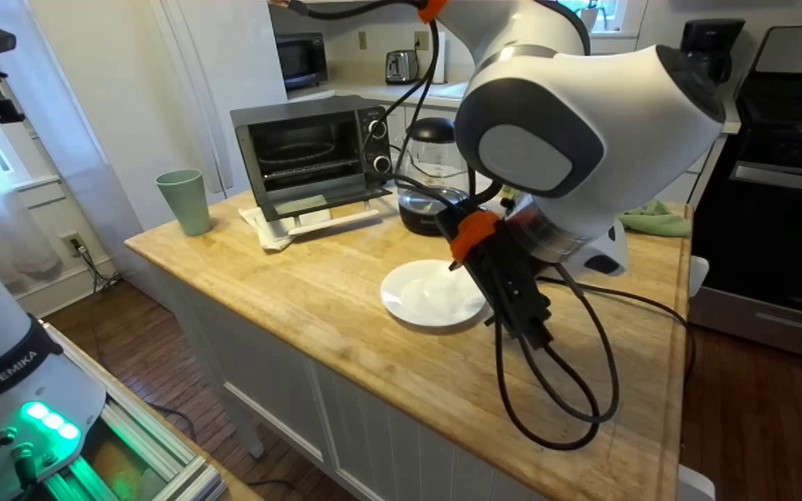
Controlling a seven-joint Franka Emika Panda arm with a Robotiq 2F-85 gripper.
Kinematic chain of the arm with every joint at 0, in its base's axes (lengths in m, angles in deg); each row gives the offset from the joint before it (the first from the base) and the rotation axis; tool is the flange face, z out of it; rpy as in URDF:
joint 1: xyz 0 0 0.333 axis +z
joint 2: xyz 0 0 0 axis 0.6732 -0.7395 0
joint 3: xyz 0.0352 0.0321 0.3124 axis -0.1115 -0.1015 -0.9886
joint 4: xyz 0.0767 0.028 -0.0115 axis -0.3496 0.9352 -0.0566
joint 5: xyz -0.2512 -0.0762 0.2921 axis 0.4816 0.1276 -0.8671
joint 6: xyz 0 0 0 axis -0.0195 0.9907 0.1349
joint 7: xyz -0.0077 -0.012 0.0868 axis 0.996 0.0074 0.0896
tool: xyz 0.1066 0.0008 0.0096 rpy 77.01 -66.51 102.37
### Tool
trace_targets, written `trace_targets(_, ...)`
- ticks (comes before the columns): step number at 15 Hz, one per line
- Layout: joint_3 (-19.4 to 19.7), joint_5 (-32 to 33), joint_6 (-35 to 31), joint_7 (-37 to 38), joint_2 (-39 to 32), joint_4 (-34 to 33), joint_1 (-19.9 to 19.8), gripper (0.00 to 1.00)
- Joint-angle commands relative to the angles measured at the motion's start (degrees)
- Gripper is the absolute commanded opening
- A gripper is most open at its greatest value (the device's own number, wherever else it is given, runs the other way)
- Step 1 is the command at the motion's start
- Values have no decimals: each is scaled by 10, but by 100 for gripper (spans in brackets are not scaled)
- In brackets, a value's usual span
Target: Pick up the paper plate and in the oven on top of the oven wire rack
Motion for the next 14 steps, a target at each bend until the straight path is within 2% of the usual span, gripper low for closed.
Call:
trace_targets(1,-38,14,34,-26,-30,-24,-30,100)
trace_targets(6,-58,11,30,-46,-51,-39,-47,100)
trace_targets(14,-81,5,87,-57,-71,-67,-78,100)
